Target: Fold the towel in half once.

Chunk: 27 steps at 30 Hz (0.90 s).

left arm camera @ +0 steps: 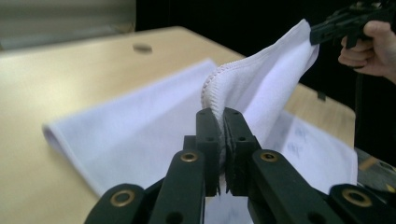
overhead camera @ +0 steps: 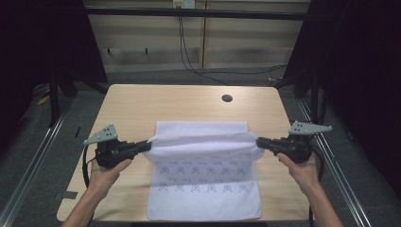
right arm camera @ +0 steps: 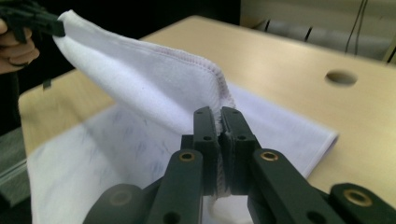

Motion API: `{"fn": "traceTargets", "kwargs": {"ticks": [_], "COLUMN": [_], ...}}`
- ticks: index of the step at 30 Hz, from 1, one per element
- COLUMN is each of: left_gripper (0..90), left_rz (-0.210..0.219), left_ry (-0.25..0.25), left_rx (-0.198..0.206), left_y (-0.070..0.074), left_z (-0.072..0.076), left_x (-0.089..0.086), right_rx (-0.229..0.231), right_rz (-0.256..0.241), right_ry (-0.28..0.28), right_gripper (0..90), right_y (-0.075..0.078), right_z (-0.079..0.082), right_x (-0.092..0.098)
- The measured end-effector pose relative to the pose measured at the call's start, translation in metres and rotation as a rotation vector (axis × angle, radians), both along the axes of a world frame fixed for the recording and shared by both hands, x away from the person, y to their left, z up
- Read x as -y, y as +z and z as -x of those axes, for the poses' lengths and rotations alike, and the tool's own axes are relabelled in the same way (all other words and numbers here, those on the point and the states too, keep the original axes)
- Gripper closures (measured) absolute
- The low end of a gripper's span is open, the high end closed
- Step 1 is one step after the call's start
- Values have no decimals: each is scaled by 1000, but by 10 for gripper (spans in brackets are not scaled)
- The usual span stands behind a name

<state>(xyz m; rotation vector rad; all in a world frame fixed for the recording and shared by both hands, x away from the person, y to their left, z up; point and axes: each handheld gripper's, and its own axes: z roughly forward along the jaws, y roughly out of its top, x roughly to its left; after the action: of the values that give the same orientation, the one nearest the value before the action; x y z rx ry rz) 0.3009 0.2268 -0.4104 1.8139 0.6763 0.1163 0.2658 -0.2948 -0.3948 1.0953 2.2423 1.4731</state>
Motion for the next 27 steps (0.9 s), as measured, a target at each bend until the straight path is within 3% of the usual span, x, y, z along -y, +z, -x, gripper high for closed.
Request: {"fn": "traceTargets", "kwargs": {"ticks": [1, 3, 4, 5, 7, 10, 12, 16, 20, 21, 24, 27], "left_gripper": [865, 865, 864, 863, 862, 857, 857, 858, 859, 859, 859, 859], "left_rz": [-40, -57, -57, -76, -77, -88, -101, -147, -154, -163, -162, -163], "left_ry": [-9, -29, -29, -45, -59, -76, -111, -138, -142, -141, -146, -144], "left_rx": [-37, -57, -57, -66, -79, -81, -118, -142, -148, -151, -144, -145], "left_y": [-16, -26, -26, -32, -37, -42, -52, -61, -64, -66, -65, -67], "left_z": [2, 5, 5, 10, 17, 25, 36, 47, 48, 48, 47, 47], "left_x": [1, 2, 2, 3, 1, 0, 0, 0, 2, 4, 4, 3], "right_rx": [-15, -52, -52, -83, -103, -119, -131, -168, -170, -169, -193, -213], "right_rz": [6, 1, 1, 8, 15, 5, -6, 3, 53, 58, 76, 134], "right_ry": [6, 16, 16, 35, 53, 61, 80, 90, 69, 70, 57, 18], "right_gripper": [853, 851, 851, 842, 823, 787, 797, 798, 746, 700, 632, 547], "right_y": [-8, -22, -22, -34, -43, -49, -55, -66, -67, -65, -69, -78], "right_z": [3, 9, 9, 16, 25, 35, 52, 65, 55, 40, 18, 1], "right_x": [0, 0, 0, -1, 0, 3, 10, 13, 7, 2, -8, -17]}}
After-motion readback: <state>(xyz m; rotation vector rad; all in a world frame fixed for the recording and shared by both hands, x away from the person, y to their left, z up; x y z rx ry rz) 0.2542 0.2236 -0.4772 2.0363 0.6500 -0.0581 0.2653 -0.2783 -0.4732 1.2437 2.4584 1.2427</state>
